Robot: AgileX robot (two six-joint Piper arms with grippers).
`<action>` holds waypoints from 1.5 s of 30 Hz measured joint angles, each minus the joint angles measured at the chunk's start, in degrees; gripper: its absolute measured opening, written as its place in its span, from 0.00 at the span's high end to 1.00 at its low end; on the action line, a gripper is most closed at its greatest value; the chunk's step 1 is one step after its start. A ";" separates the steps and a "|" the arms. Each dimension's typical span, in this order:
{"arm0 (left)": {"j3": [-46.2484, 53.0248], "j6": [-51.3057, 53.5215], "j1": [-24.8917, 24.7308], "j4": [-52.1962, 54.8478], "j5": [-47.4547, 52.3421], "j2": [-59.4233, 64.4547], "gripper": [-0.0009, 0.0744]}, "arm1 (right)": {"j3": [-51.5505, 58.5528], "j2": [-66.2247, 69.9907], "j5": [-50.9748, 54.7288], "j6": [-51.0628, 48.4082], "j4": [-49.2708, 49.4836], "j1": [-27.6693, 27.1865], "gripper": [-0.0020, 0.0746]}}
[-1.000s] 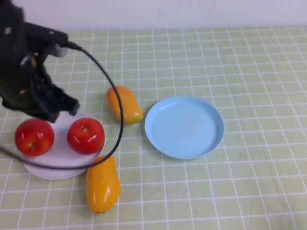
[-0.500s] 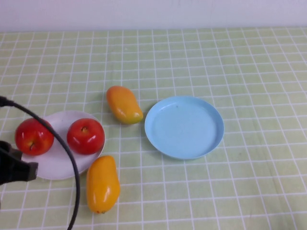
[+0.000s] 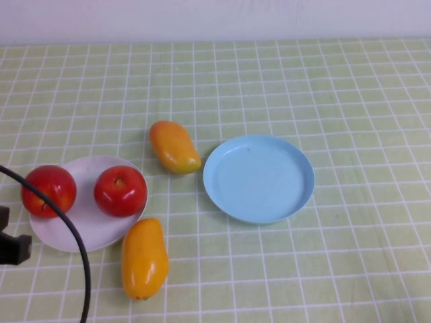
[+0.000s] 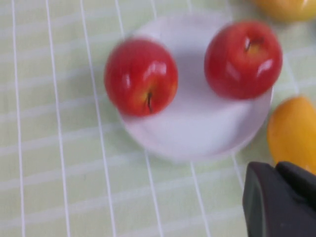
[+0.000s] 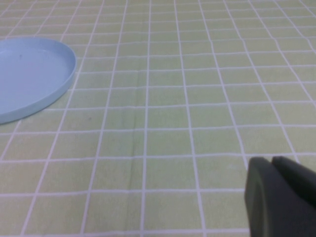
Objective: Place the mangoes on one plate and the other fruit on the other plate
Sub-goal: Put another type of fruit in the right plate
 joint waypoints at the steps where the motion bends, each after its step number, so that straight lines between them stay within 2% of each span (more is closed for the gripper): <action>1: 0.43 0.00 0.00 0.35 -2.23 -0.82 0.98 | 0.00 0.00 0.00 0.00 0.00 0.00 1.00; 6: 5.73 3.44 2.12 0.41 -18.59 -10.41 0.98 | 0.00 0.00 0.00 0.00 0.00 0.00 1.00; 12: 19.80 13.98 11.79 -6.08 -39.47 -25.18 0.98 | 0.00 0.00 0.00 0.00 0.00 0.00 0.99; 17: 32.86 15.16 17.78 -9.28 -47.09 -37.12 0.98 | 0.00 0.00 0.00 0.00 0.00 0.00 1.00; 24: 44.64 15.21 20.39 -12.98 -48.17 -44.47 0.99 | 0.00 0.00 0.00 0.00 0.00 0.00 0.99; 37: 45.06 15.62 20.81 -14.88 -29.03 -44.60 0.99 | 0.04 0.00 0.00 0.00 0.00 0.00 1.00; 45: 45.06 15.62 20.81 -14.75 -28.25 -44.60 0.99 | 0.13 0.00 0.00 0.00 0.00 0.00 0.99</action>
